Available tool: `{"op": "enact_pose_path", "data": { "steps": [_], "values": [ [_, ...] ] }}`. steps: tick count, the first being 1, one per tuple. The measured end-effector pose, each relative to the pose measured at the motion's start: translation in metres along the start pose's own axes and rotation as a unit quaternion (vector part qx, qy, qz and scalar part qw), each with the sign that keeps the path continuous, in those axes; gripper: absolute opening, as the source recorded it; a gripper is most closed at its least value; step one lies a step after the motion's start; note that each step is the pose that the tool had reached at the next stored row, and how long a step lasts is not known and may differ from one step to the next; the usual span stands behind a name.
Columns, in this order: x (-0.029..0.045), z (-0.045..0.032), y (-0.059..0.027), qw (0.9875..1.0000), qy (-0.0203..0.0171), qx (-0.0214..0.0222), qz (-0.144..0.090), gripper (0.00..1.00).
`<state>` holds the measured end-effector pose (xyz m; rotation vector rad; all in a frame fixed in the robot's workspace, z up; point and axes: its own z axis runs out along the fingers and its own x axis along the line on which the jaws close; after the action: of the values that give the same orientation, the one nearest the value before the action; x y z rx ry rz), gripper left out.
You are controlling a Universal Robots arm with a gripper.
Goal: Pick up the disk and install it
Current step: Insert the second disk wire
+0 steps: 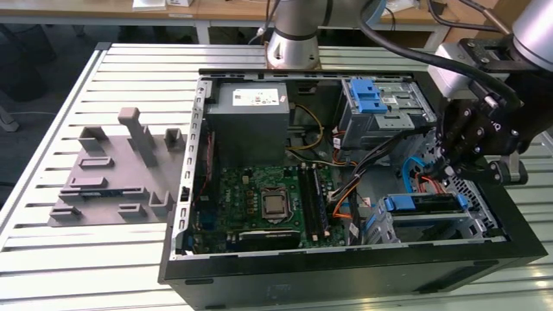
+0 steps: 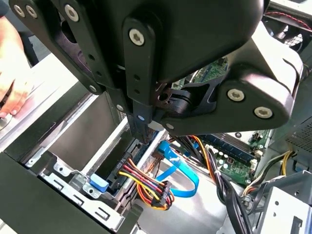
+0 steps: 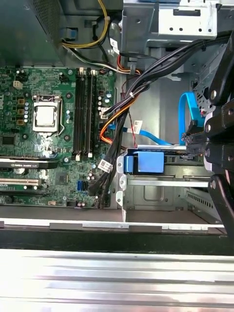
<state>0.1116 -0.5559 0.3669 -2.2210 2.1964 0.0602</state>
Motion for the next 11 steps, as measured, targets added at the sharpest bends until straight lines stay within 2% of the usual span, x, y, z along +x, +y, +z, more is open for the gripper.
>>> {"op": "enact_pose_path", "data": {
  "steps": [9, 10, 11],
  "values": [
    [-0.0097, 0.0, -0.0001, 1.0, 0.0, 0.0, 0.0, 0.11],
    [-0.0107, 0.0001, -0.0001, 1.0, -0.0001, 0.0, 0.0, 0.18],
    [-0.0116, 0.0001, -0.0001, 1.0, 0.0, 0.0, 0.0, 0.18]
  ]
}}
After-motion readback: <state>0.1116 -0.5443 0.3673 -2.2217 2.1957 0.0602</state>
